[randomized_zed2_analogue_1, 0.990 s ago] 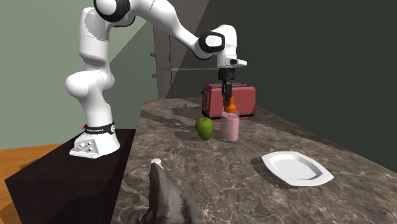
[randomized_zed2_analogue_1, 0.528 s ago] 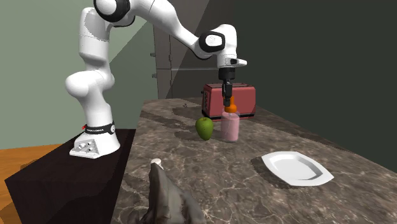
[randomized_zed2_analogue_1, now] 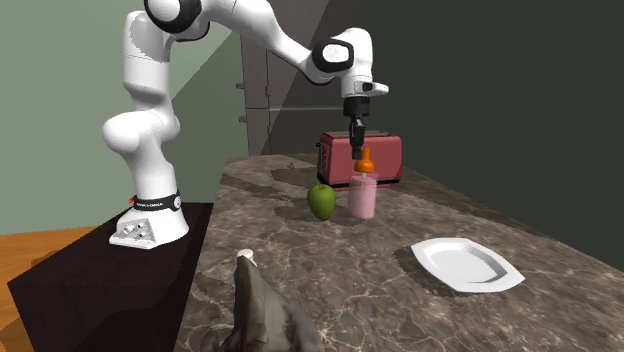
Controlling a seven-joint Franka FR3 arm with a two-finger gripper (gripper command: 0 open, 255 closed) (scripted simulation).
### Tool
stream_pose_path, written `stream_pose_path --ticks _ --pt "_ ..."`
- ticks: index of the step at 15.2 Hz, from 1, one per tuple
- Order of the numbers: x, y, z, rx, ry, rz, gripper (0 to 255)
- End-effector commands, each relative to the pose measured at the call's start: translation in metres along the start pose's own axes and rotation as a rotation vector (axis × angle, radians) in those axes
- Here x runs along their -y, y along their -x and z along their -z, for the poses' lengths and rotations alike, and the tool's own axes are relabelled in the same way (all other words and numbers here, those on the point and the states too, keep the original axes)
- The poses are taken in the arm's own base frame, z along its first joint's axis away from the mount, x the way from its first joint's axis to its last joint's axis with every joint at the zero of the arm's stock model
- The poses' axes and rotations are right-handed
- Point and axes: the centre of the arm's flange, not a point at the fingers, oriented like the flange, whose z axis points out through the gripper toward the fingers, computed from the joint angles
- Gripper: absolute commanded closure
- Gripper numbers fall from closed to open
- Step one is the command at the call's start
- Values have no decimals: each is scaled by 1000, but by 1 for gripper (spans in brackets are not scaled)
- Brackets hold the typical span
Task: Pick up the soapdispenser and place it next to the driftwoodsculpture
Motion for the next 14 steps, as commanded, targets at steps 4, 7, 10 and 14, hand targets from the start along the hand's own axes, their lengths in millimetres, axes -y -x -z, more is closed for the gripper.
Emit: stream_pose_path --ticks 4,7,10,14 --pt "-6 0 25 2 1 -1 255" --pt "-9 -1 40 2 1 -1 255" --pt "-12 -1 56 2 1 -1 255" --pt "-16 -1 77 2 1 -1 255"
